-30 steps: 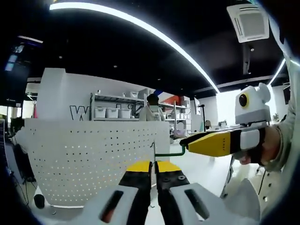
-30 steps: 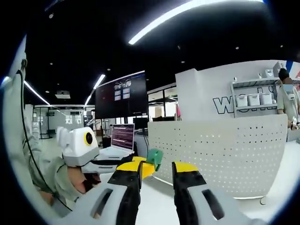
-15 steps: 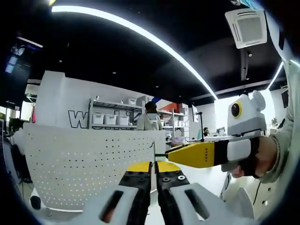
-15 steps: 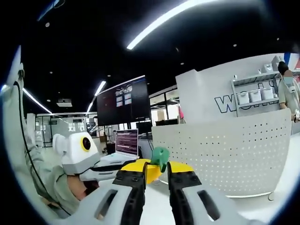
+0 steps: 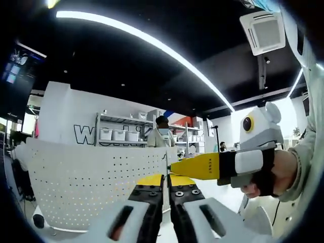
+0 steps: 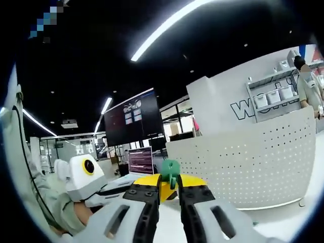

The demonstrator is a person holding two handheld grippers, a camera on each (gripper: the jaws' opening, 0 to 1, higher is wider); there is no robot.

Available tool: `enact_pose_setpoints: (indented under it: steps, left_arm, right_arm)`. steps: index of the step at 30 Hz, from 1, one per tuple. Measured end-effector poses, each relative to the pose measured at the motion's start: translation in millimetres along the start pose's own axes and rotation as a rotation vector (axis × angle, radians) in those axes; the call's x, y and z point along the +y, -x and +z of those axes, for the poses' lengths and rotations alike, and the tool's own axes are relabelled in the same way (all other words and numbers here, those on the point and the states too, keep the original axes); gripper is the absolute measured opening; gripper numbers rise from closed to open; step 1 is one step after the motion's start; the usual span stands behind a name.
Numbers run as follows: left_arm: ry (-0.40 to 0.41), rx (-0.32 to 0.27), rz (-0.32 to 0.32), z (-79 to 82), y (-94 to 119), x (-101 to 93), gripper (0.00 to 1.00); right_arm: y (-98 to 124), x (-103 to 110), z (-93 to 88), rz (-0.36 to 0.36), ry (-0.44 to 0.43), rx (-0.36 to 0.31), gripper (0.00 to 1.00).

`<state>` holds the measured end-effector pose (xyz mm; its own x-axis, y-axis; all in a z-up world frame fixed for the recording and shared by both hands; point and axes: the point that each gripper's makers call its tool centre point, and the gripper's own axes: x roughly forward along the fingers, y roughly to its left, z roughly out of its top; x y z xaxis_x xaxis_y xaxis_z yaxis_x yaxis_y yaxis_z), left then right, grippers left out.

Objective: Insert the hook assembly into the mounting plate slot until the hook locks in place.

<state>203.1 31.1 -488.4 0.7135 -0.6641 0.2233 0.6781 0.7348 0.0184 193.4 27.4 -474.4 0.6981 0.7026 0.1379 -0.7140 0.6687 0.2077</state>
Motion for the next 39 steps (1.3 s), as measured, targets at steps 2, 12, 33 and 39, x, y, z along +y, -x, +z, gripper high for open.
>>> enact_pose_setpoints:
  steps: [2, 12, 33, 39]
  left_arm:
    - [-0.004, -0.009, 0.004, 1.7, 0, -0.5, 0.03]
    - [0.004, -0.024, 0.013, 6.1, 0, -3.3, 0.02]
    - [0.009, 0.011, 0.025, -2.7, 0, 2.0, 0.08]
    - [0.021, 0.029, 0.043, -8.4, 2, 8.2, 0.13]
  right_arm:
    - [0, 0, 0.7, 0.000, -0.005, -0.004, 0.10]
    - [0, 0, 4.3, -0.008, -0.021, -0.038, 0.03]
    - [-5, -1, -1.9, -0.008, 0.102, -0.008, 0.01]
    - [-6, -3, -5.8, -0.014, 0.098, -0.001, 0.01]
